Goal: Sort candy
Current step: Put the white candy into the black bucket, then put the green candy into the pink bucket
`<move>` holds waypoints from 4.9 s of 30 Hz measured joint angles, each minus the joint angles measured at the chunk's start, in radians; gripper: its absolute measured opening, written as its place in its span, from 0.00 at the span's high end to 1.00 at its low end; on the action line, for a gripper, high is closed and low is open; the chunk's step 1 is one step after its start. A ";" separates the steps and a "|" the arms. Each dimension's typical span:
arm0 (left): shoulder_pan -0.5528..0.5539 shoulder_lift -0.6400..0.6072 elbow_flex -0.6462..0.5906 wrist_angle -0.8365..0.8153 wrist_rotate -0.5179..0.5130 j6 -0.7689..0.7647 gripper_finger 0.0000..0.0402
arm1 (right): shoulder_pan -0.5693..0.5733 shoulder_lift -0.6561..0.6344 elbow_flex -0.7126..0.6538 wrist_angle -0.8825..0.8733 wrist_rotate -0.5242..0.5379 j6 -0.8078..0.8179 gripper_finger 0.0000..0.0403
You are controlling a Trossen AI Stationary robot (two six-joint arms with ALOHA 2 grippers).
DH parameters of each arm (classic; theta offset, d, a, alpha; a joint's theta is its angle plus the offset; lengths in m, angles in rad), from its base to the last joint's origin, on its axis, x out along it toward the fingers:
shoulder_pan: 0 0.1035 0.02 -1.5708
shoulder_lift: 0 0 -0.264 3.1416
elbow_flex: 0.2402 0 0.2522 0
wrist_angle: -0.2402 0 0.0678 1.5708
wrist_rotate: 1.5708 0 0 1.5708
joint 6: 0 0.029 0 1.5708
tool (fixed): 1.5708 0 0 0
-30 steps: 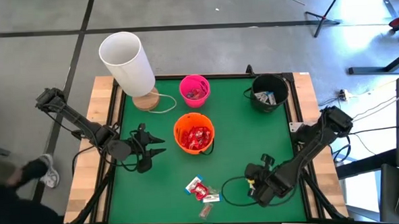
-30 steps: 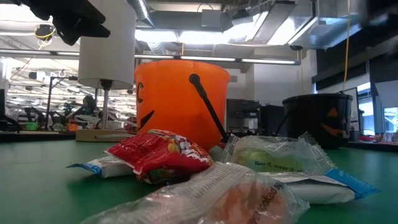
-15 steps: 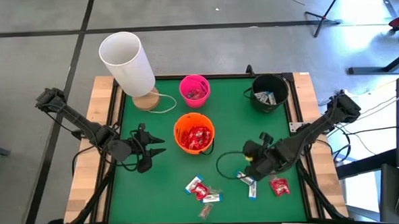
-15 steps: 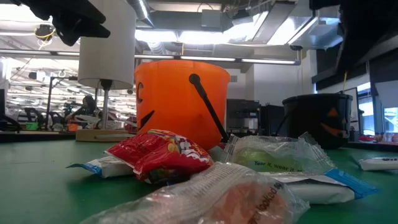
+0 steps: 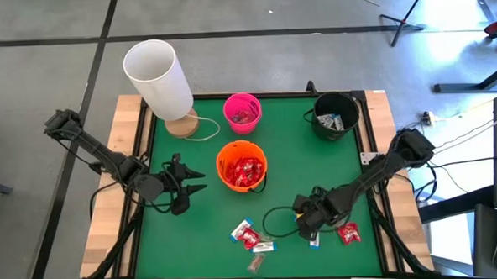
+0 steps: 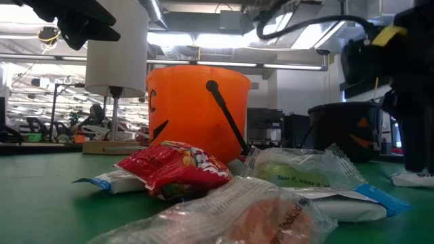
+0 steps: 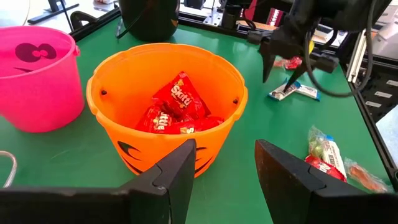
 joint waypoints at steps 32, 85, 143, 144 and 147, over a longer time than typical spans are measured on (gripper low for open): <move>0.000 0.000 0.000 -0.001 0.001 -0.018 0.60 | 0.065 0.090 0.078 0.065 -0.047 -0.014 0.34; 0.000 0.001 0.000 0.000 0.003 -0.027 0.60 | 0.103 -0.053 0.451 -0.450 0.541 -0.143 0.77; 0.000 0.001 0.000 -0.007 -0.011 -0.027 0.60 | -0.754 -0.908 -0.186 0.020 -0.036 -0.390 0.40; 0.000 0.001 0.000 -0.007 -0.011 -0.027 0.60 | -0.709 -0.902 -0.186 0.033 -0.023 -0.378 0.41; 0.000 0.001 0.000 -0.007 -0.011 -0.027 0.60 | -0.548 -0.877 -0.187 0.124 0.012 -0.348 0.44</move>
